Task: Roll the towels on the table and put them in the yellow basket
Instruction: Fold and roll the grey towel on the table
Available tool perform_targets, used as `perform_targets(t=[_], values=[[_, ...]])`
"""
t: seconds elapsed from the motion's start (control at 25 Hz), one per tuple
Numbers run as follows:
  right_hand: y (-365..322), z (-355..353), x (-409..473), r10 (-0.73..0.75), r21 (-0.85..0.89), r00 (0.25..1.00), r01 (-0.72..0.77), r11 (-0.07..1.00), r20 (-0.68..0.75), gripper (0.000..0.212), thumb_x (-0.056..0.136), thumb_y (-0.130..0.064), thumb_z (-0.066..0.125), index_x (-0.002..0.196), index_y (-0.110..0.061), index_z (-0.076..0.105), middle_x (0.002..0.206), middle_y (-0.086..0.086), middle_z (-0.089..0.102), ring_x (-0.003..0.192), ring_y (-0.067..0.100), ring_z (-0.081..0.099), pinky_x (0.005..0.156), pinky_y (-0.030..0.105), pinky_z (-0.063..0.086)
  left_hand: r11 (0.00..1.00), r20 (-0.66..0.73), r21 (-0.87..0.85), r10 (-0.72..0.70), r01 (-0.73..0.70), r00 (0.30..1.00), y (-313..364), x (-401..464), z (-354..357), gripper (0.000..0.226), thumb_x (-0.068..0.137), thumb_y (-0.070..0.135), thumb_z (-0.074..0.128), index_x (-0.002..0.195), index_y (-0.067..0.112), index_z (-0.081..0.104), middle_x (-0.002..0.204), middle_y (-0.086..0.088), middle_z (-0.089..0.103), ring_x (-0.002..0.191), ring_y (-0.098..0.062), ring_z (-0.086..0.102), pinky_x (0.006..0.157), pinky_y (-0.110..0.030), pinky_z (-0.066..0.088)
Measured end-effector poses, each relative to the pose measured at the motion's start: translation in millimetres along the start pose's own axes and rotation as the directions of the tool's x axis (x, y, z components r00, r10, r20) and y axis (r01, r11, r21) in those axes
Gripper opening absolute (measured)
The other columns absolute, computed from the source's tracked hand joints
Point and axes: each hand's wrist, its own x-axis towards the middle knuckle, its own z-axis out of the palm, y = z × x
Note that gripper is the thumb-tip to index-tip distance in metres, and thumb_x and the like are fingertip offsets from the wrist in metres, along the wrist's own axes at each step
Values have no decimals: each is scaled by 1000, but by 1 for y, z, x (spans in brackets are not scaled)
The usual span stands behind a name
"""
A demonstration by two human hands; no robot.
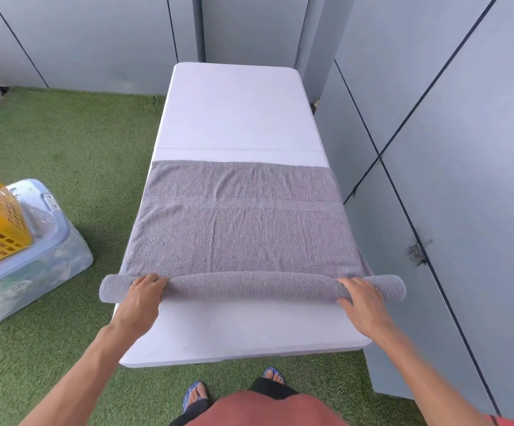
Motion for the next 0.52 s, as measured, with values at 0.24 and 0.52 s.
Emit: perform_targets(t=[0.24,0.52], values=[[-4,-18,36,197,461,980,-160,873,-33,51,78,-10,72,125,-20,55,125,9,50,118,25,50,94,34,39,993,-88,-102,-71,62,994,8,34,-32,29,88,5,60,117,11,63,112,-12,55,101,-34,52,82,-43,44],[-13,37,-1,23,-224,970,-79,971,-242,67,73,-33,76,132,-12,52,139,17,42,132,37,31,102,59,31,991,-194,98,106,-88,975,11,-1,12,67,69,10,81,127,-2,52,123,-19,54,114,-40,53,98,-54,45]])
